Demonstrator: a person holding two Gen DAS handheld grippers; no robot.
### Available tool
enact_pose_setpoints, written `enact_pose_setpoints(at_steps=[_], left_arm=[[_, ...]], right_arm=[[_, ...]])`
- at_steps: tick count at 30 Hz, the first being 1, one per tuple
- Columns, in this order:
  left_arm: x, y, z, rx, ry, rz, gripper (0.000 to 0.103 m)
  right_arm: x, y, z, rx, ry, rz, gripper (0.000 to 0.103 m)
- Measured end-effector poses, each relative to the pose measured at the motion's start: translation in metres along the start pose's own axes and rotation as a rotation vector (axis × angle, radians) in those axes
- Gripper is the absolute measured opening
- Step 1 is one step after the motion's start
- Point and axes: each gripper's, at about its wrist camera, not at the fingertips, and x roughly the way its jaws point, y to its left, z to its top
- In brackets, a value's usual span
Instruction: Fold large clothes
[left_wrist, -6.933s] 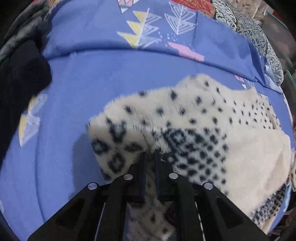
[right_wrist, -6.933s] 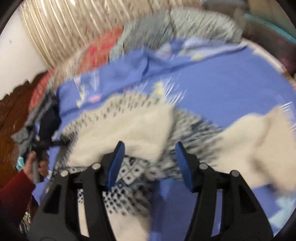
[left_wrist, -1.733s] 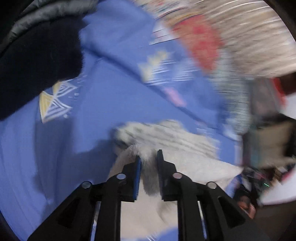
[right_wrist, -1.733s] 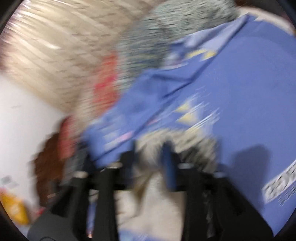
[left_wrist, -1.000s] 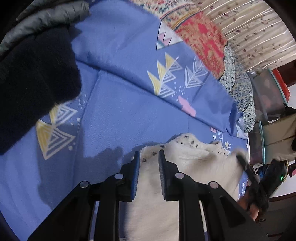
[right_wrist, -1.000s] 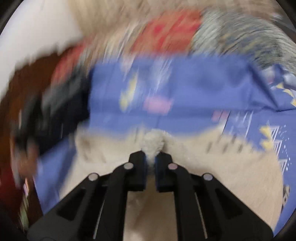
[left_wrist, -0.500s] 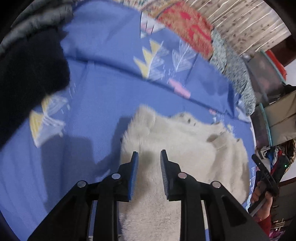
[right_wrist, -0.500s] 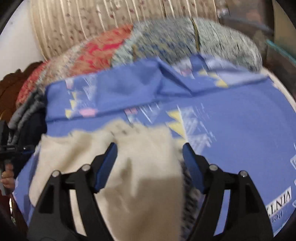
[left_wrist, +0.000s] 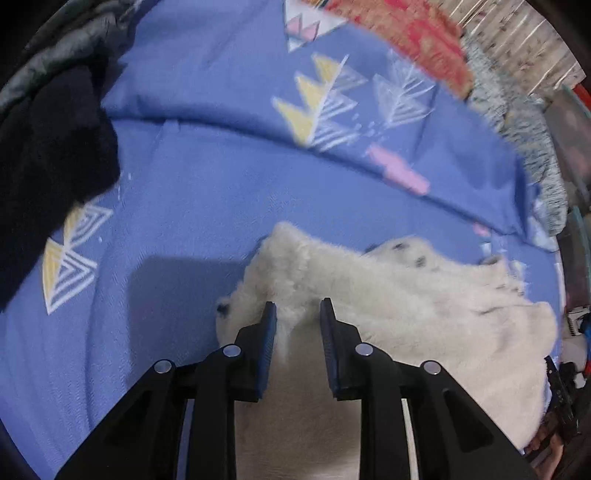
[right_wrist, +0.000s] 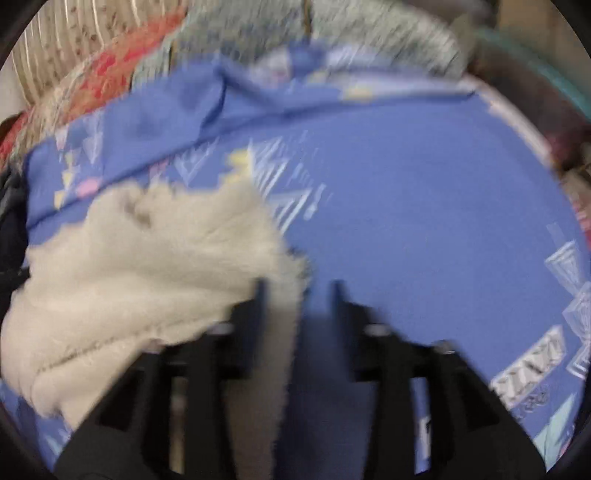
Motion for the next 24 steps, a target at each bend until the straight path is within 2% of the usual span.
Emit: enact_pose_setpoints(at_steps=[2, 4, 7, 10, 12, 15, 16, 17, 19, 20, 21, 22, 24], left_arm=[[-0.031, 0.003, -0.003, -0.001, -0.074, -0.058, 0.047], [-0.057, 0.01, -0.01, 0.002, -0.128, -0.104, 0.047], [-0.093, 0.026, -0.036, 0.037, -0.18, -0.134, 0.048], [-0.104, 0.05, -0.078, 0.04, -0.127, -0.158, 0.056], [-0.101, 0.064, -0.115, 0.028, -0.041, -0.194, 0.062], [-0.092, 0.061, -0.15, 0.022, 0.047, -0.268, 0.065], [-0.087, 0.057, -0.158, 0.021, 0.065, -0.289, 0.068], [-0.082, 0.053, -0.161, 0.023, 0.076, -0.286, 0.069], [-0.067, 0.043, -0.164, 0.04, 0.095, -0.246, 0.069], [-0.059, 0.041, -0.162, 0.036, 0.091, -0.225, 0.066], [-0.055, 0.044, -0.159, 0.015, 0.1, -0.216, 0.042], [-0.056, 0.049, -0.156, -0.01, 0.113, -0.248, 0.036], [-0.071, 0.06, -0.152, -0.038, 0.066, -0.271, 0.033]], right_arm=[[-0.034, 0.001, -0.003, 0.051, -0.087, 0.121, 0.056], [-0.059, 0.012, -0.013, 0.006, -0.113, 0.201, 0.056], [-0.084, 0.014, -0.047, -0.044, -0.117, 0.245, 0.058], [-0.086, 0.004, -0.086, -0.049, -0.047, 0.243, 0.061], [-0.078, 0.003, -0.102, -0.047, 0.008, 0.247, 0.061], [-0.07, 0.005, -0.121, -0.007, 0.065, 0.287, 0.061], [-0.07, 0.009, -0.123, -0.01, 0.062, 0.312, 0.053], [-0.07, 0.013, -0.123, -0.026, 0.067, 0.319, 0.033], [-0.069, 0.022, -0.122, -0.07, 0.097, 0.312, 0.004], [-0.077, 0.023, -0.118, -0.074, 0.083, 0.329, 0.004], [-0.089, 0.02, -0.113, -0.078, 0.051, 0.338, 0.004], [-0.106, 0.016, -0.11, -0.084, 0.008, 0.336, 0.003], [-0.146, -0.005, -0.103, -0.077, -0.081, 0.33, 0.003]])
